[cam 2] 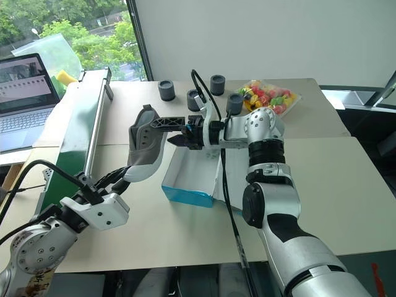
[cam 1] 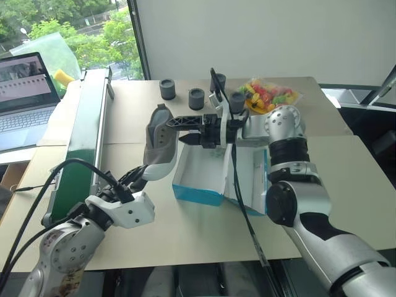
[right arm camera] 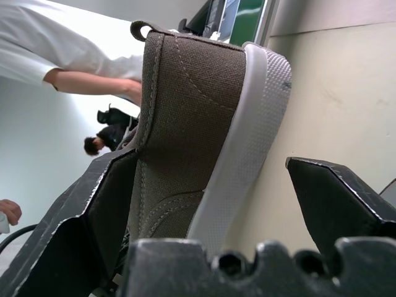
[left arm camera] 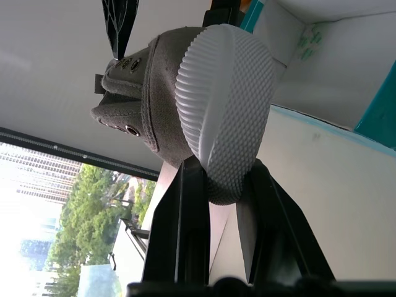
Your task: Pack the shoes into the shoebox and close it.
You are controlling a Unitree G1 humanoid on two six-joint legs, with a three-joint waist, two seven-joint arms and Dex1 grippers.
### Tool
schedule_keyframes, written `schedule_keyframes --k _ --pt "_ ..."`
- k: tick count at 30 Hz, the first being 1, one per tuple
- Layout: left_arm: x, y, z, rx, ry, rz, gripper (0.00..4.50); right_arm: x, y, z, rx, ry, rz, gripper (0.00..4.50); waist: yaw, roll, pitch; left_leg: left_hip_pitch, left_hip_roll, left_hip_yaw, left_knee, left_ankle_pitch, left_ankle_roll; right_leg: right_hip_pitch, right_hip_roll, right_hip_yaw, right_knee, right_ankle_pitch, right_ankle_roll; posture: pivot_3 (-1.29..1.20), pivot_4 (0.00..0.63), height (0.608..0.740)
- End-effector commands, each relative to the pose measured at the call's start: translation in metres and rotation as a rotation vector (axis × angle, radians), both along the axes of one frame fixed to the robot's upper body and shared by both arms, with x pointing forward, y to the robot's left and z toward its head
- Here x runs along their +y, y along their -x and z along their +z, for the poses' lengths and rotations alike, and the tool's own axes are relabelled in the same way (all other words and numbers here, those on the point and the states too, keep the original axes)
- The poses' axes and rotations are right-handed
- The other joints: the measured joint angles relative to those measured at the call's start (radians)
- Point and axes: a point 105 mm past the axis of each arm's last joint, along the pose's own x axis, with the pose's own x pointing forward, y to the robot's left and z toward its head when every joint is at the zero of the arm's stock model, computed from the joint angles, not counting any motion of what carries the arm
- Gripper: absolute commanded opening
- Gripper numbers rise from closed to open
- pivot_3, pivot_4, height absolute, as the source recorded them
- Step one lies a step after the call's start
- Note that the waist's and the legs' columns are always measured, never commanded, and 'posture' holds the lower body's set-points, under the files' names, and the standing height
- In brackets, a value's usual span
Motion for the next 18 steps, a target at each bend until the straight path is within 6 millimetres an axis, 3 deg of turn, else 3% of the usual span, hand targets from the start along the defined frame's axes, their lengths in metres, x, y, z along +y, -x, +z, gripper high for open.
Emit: schedule_keyframes --k 1,4,5,7,14,16,18 --pt "-0.007 0.002 0.012 -0.063 -0.006 -0.034 0.21 0.010 0.007 0.026 0.006 -0.117 0.056 4.50 0.000 0.000 0.000 0.000 0.000 0.000 0.000 0.000 0.000 0.000 0.000 0.000 0.000 0.000 0.000 0.00 0.150 0.740" --pt "-0.007 0.002 0.012 -0.062 -0.007 -0.035 0.21 0.013 0.009 0.028 0.024 -0.137 0.069 4.50 0.001 0.000 0.000 0.000 0.000 0.000 0.000 0.000 0.000 0.000 0.000 0.000 0.000 0.000 0.000 0.00 0.150 0.740" --pt "-0.007 0.002 0.012 -0.061 -0.007 -0.034 0.21 0.014 0.009 0.028 0.030 -0.142 0.070 4.00 0.002 0.000 0.000 0.000 0.000 0.000 0.000 0.000 0.000 0.000 0.000 0.000 0.000 0.000 0.000 0.00 0.150 0.740" --pt "-0.006 0.002 0.011 -0.059 -0.008 -0.032 0.21 0.015 0.010 0.028 0.037 -0.146 0.070 3.59 0.002 0.000 0.000 0.000 0.000 0.000 0.000 0.000 0.000 0.000 0.000 0.000 0.000 0.000 0.000 0.00 0.150 0.740" --pt "-0.004 0.000 0.010 -0.053 -0.007 -0.019 0.21 0.017 0.013 0.028 0.045 -0.147 0.069 1.18 0.000 0.000 0.000 0.000 0.000 0.000 0.000 0.000 0.000 0.000 0.000 0.000 0.001 0.000 0.000 0.00 0.150 0.740" --pt "-0.001 -0.001 0.008 -0.041 -0.006 -0.003 0.21 0.017 0.014 0.030 0.044 -0.154 0.072 0.68 0.000 0.000 0.000 0.000 0.000 0.000 0.000 0.000 0.000 0.000 0.000 0.000 0.001 0.000 0.000 0.00 0.150 0.740" --pt "0.003 -0.004 0.005 -0.030 0.005 0.024 0.21 0.019 0.016 0.032 0.045 -0.168 0.076 0.68 0.001 0.000 0.000 0.000 0.000 0.000 0.000 0.000 0.000 0.000 0.000 0.000 0.001 0.000 0.000 0.00 0.150 0.740"
